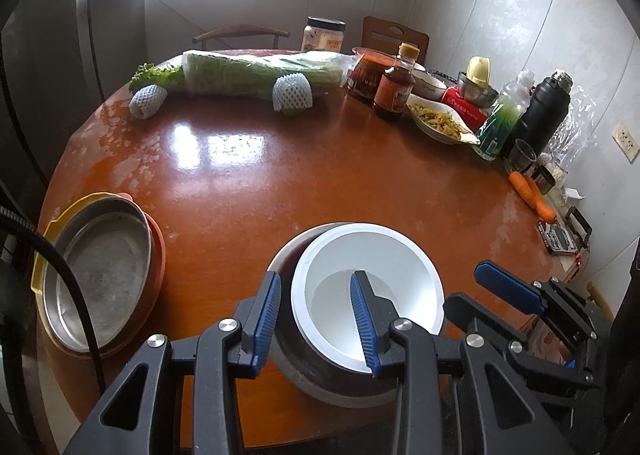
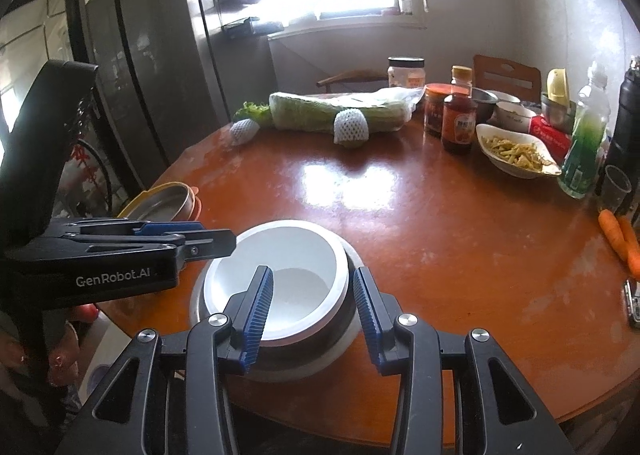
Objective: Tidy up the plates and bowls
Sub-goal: 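Open the left gripper and withdraw from the bowl stack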
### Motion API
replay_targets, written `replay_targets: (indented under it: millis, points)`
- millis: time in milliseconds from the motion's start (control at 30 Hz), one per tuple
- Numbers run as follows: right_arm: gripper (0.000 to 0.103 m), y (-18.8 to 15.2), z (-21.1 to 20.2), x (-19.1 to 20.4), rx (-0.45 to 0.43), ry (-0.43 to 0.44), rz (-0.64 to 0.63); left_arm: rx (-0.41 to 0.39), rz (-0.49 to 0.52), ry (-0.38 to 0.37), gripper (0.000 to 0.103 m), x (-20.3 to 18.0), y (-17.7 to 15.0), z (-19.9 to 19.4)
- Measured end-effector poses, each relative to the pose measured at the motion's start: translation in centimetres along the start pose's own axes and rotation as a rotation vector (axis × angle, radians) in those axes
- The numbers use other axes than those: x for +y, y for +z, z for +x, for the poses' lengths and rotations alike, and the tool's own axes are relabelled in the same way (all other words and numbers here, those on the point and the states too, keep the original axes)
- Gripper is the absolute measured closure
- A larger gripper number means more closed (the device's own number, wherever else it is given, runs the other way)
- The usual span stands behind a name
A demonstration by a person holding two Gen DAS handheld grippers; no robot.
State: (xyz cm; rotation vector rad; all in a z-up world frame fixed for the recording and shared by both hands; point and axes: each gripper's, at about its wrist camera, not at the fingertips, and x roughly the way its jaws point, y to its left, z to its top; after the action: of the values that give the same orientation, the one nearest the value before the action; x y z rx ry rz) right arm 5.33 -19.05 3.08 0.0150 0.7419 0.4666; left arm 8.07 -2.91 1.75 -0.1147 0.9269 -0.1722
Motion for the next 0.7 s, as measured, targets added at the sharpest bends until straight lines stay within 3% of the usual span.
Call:
replay_targets:
  millis: [300,700]
  points:
    - [0.059,0.3,-0.8,0.0,-0.018,-0.008,0.003,-0.042,0.001,0.008,0.057,0.3,-0.1,-1.8]
    - [0.045,0.6,-1.4,-0.3,-0.025,-0.014,0.026,-0.077,-0.009,-0.001,0.04,0.7,-0.4,-2.8]
